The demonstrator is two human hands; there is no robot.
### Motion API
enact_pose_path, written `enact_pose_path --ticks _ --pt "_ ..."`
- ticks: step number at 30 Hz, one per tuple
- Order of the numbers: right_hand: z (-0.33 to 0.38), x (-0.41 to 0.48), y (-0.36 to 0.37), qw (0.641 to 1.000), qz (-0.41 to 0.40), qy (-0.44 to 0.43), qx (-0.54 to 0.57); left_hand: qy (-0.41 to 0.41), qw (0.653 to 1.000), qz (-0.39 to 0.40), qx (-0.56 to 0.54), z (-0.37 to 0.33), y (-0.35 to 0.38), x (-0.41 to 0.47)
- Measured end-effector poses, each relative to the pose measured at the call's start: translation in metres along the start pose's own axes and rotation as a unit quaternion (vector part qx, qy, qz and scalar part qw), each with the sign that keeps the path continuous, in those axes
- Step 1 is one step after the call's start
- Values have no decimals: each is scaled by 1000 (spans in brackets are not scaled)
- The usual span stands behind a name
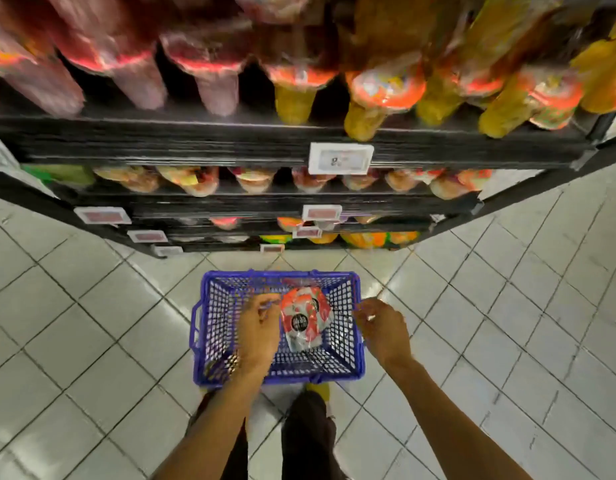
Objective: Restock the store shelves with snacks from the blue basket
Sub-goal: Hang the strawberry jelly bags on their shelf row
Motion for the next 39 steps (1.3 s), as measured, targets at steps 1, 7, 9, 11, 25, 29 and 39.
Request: enact_pose_path --ticks 1,7,9,11,25,29,39 --pt "-18 8 14 1000 25 7 -1 -13 1000 -9 8 22 8 0" --pt "-100 71 92 993 105 43 -20 -127 990 33 50 165 58 16" --pt "-119 95 122 993 106 53 -28 -147 986 46 69 210 74 25" --pt "-134 118 156 991 109 58 -41 -161 982 43 88 246 93 36" --pt "-208 258 350 947 183 61 -258 -255 963 36 84 464 184 133" --pt "-220 280 370 950 123 87 -272 -282 955 55 77 498 205 139" --pt "-223 239 358 960 263 68 -71 -303 949 78 -25 479 162 125"
Point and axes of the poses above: each hand's wrist, its own x-axis towards the middle knuckle, its own y-axis out of the palm, z = x × y, the point moved 8 cm from there along x, towards the middle knuckle, and after that the axes turned 6 degrees about y, right-handed, at the moved point
